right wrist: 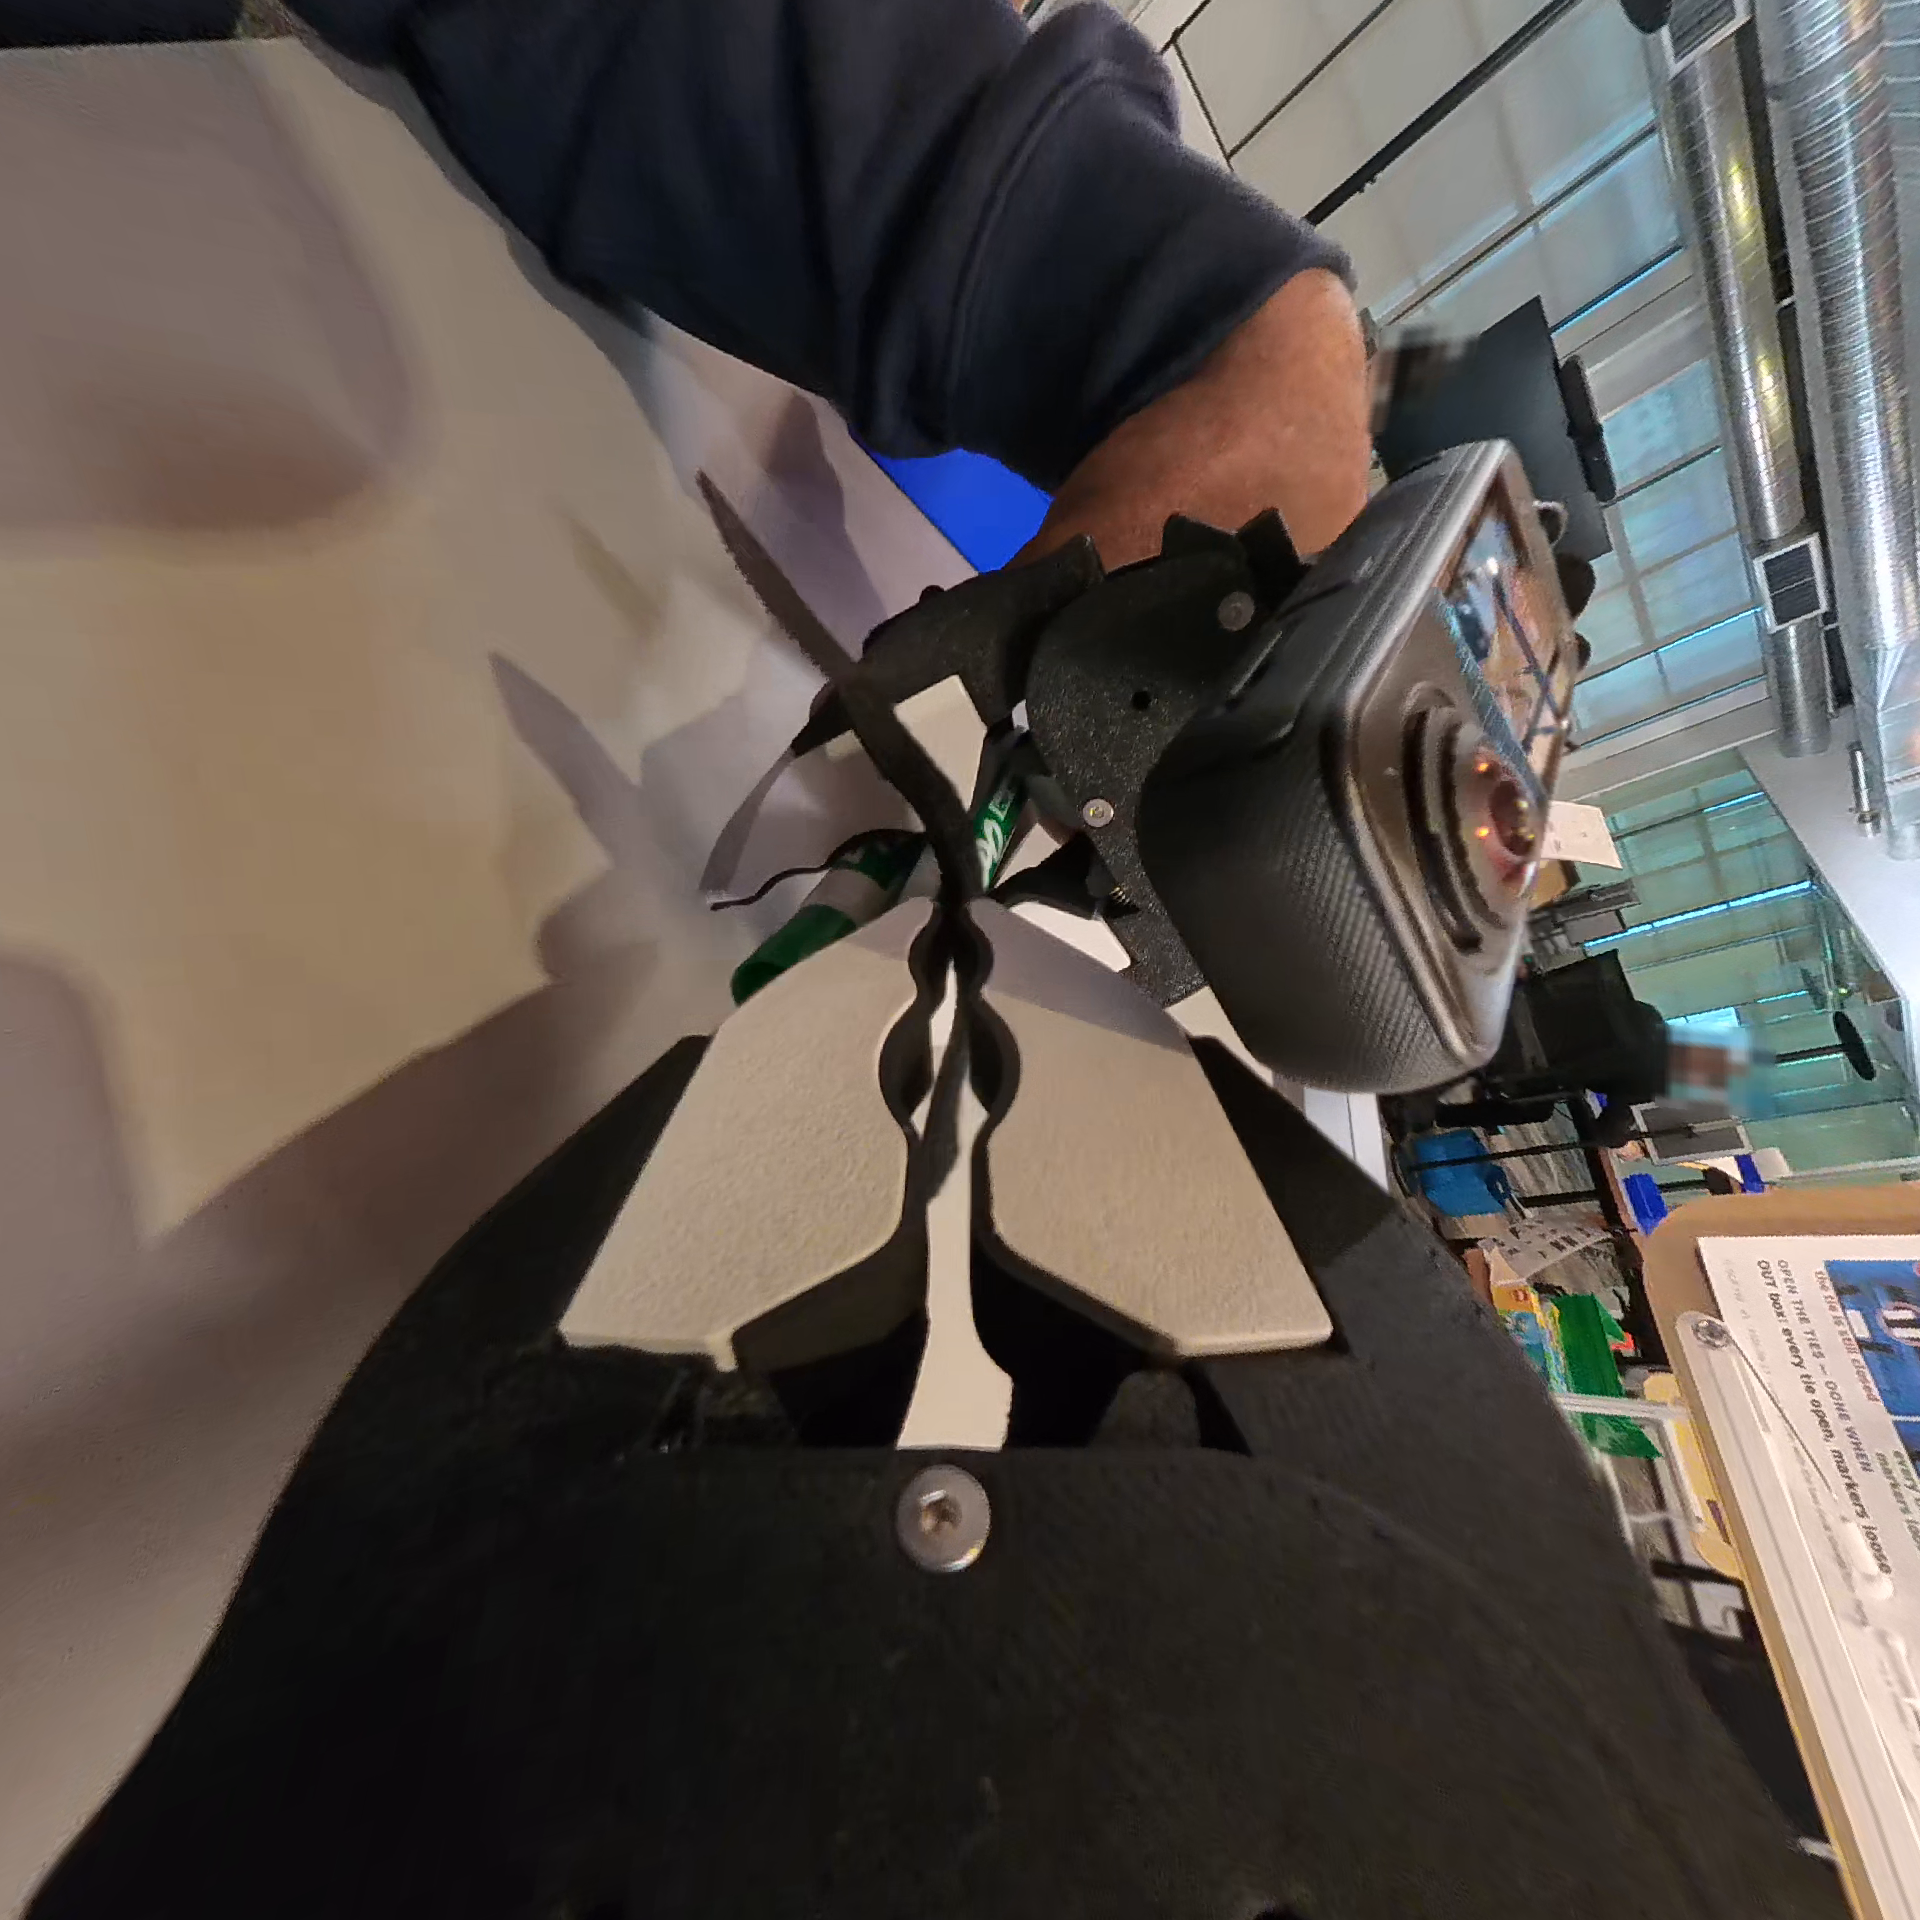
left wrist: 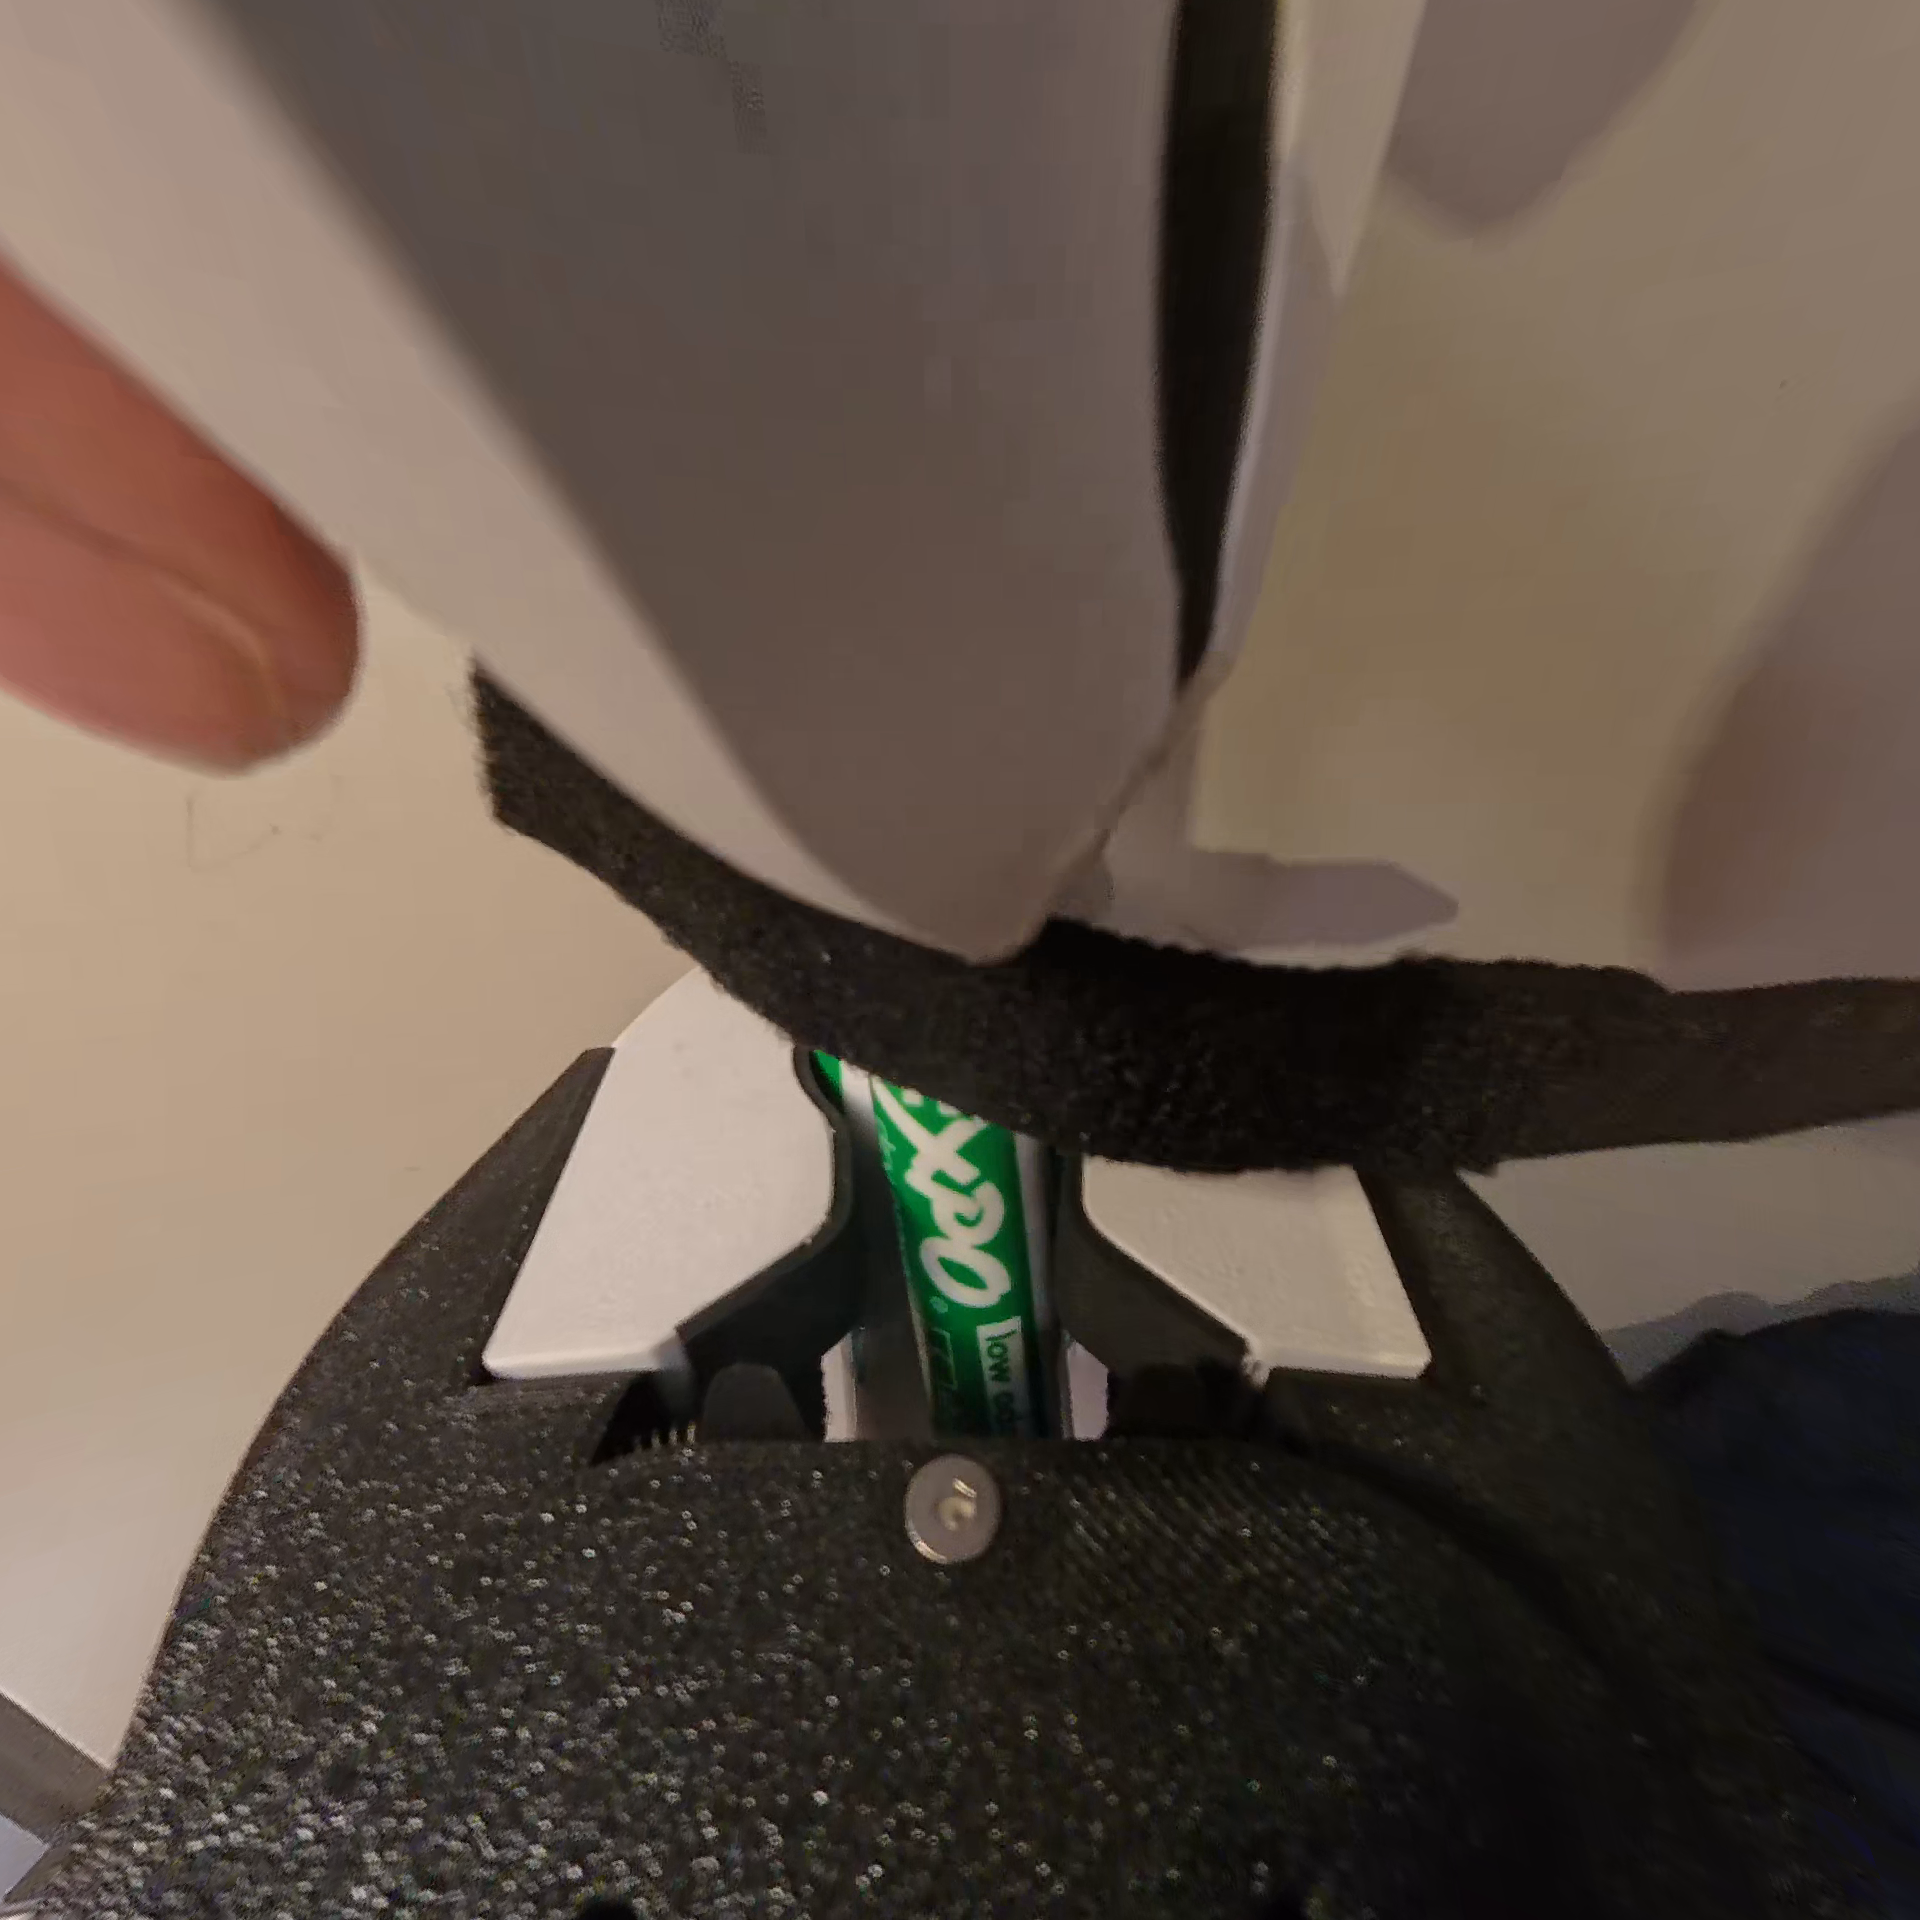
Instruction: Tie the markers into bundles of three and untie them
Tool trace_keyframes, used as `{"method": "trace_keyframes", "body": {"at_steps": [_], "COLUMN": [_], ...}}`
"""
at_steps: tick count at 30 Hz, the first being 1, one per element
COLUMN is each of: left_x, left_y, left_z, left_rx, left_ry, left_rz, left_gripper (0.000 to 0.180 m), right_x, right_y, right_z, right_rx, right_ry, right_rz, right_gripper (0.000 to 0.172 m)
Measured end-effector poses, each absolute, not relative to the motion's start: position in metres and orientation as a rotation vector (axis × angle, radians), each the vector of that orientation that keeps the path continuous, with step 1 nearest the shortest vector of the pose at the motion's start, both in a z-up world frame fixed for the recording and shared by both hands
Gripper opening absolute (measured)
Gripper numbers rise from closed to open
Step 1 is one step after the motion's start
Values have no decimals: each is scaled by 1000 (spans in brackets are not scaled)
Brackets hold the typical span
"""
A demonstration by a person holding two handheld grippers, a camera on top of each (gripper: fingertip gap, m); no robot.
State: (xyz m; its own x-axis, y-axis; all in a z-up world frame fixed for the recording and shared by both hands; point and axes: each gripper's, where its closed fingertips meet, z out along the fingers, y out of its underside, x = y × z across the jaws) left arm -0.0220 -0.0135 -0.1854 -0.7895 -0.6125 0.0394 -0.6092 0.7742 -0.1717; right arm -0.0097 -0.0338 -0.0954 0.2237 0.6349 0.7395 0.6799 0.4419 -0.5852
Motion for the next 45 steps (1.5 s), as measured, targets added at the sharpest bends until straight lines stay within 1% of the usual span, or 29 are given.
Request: {"method": "trace_keyframes", "body": {"at_steps": [1,11,14,18,19,24,29,34,42,45], "left_x": [-22,-19,-19,-20,-20,-18,-15,-15,-13,-13], "left_y": [-14,-16,-16,-16,-15,-15,-14,-13,-11,-10], "left_z": [-185,-185,-184,-184,-184,-183,-182,-185,-186,-186], "left_rx": [-1006,-981,-983,-987,-989,-995,-992,-994,-1004,-1003], "left_ry": [2943,2940,2939,2943,2942,2933,2917,2923,2920,2919], "left_rz": [-275,-270,-272,-270,-266,-271,-259,-238,-227,-225], "left_gripper": [39,41,40,41,38,41,41,42,40,42], "right_x": [-10,-11,-11,-7,-7,-6,-10,-14,-4,-6], "right_y": [-33,-32,-31,-26,-26,-24,-25,-27,-36,-39], "right_z": [-96,-94,-93,-94,-94,-92,-90,-100,-98,-107], "right_rx": [-1235,-1282,-1289,-1305,-1315,-1359,-1372,-1390,-1470,-1479], "right_ry": [-1461,-1411,-1388,-1356,-1348,-1279,-1260,-1297,-1216,-1208], "right_rz": [-52,-16,-20,-60,-52,-23,-7,2,63,-28], "right_gripper": [1,16,16,10,9,10,13,19,22,24]}}
